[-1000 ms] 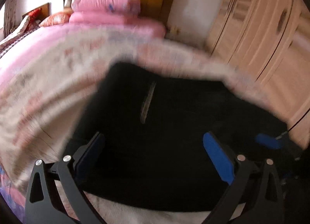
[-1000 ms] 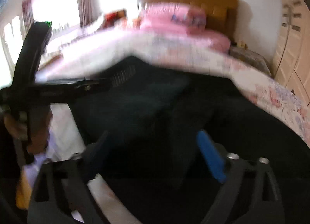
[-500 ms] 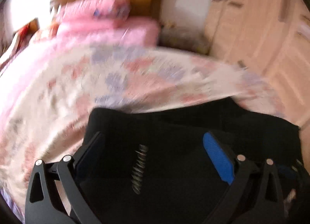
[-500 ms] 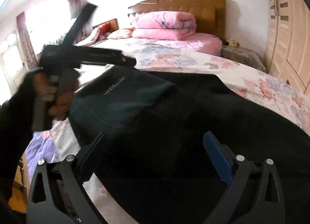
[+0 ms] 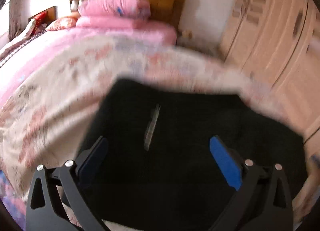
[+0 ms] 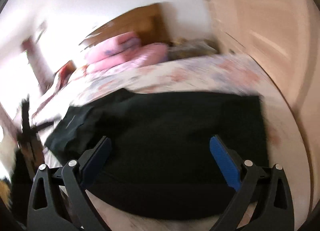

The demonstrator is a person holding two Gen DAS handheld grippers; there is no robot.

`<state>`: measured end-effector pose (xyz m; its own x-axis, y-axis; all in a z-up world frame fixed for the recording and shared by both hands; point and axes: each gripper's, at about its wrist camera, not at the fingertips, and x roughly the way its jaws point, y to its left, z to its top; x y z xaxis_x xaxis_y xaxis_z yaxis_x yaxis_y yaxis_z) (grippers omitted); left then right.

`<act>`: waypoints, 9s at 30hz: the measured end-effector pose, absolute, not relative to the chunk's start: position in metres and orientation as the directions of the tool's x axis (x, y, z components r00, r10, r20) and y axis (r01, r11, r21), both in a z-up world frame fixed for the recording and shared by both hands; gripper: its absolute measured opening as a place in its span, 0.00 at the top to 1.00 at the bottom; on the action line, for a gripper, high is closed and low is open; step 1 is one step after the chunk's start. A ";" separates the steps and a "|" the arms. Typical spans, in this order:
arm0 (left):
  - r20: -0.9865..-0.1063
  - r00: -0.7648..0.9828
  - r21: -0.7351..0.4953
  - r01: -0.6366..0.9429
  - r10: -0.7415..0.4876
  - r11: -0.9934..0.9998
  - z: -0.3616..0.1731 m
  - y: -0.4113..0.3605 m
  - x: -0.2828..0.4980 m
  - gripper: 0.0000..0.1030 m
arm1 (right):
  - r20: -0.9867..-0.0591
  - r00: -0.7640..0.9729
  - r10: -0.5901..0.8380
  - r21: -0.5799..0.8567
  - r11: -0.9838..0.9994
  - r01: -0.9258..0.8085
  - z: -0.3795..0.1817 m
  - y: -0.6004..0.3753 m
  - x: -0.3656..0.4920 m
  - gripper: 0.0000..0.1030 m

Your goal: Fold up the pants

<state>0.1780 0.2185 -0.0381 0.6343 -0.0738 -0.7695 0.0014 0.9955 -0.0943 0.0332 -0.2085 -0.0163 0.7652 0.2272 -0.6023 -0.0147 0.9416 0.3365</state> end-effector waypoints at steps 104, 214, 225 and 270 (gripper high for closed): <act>-0.674 0.729 0.024 0.187 -0.122 0.982 -0.063 0.142 0.090 0.01 | -0.691 0.703 0.166 -0.060 0.957 -0.285 -0.006 -0.041 0.152 0.04; -0.708 0.704 0.236 0.310 -0.055 0.921 -0.069 0.022 0.089 0.01 | -0.640 0.561 0.525 0.709 0.685 0.168 -0.087 -0.296 0.029 0.04; -0.707 0.704 0.229 0.317 -0.067 0.921 -0.068 0.023 0.087 0.01 | -0.660 0.588 0.468 0.639 0.761 0.111 -0.077 -0.270 0.048 0.07; -0.674 0.738 -0.298 -0.326 0.044 0.897 -0.011 0.373 0.064 0.01 | -0.630 0.754 0.188 -0.391 0.761 -0.517 -0.047 0.200 0.099 0.31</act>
